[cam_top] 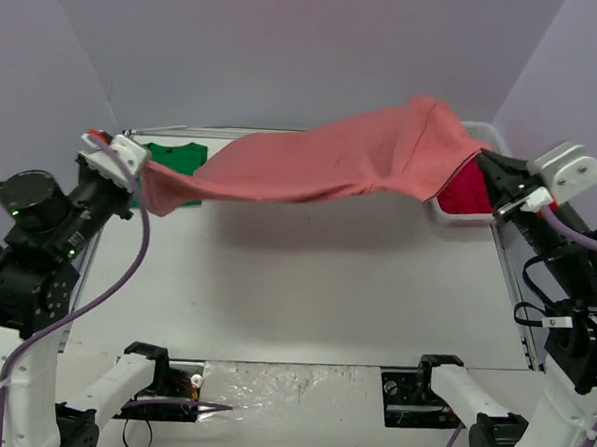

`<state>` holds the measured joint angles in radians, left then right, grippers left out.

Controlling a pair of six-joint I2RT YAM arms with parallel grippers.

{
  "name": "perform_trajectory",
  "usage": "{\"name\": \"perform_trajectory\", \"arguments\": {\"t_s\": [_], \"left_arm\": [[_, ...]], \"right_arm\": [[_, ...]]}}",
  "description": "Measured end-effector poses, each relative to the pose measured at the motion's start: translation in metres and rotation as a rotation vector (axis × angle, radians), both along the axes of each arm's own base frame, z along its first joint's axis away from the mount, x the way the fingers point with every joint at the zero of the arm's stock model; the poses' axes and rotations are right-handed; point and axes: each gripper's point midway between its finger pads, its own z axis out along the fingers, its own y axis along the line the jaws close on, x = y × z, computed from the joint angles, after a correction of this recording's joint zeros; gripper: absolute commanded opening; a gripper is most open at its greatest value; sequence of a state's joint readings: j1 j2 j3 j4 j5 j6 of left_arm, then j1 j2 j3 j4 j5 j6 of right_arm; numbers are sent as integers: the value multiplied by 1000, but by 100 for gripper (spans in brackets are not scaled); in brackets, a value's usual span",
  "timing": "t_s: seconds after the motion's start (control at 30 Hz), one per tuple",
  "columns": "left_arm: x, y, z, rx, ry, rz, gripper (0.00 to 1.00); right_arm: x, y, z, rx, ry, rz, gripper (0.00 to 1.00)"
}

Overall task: Fold and stack the t-shirts
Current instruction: Flatten out the tshirt

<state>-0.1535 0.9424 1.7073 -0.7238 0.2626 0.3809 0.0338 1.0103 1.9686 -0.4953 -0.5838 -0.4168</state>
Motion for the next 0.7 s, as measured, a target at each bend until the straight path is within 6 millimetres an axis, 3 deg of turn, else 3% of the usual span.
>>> {"name": "perform_trajectory", "arguments": {"t_s": [0.17,0.27,0.37,0.53,0.63,0.7], "left_arm": [[7,-4,-117,77,319,-38,2],[16,-5,-152,84,455,-40,2],[19,-5,-151,70,464,-31,2],[35,-8,-112,35,362,-29,2],[60,-12,-106,21,343,-26,2],[82,-15,-111,19,352,-24,2]], "right_arm": [[13,-4,-106,-13,290,-14,0],[20,-12,-136,-4,411,-46,0],[23,-14,-134,-1,425,-53,0],[40,-15,-98,-7,348,-52,0],[71,-17,-97,-13,354,-54,0],[109,-19,-112,-16,403,-53,0]]}}
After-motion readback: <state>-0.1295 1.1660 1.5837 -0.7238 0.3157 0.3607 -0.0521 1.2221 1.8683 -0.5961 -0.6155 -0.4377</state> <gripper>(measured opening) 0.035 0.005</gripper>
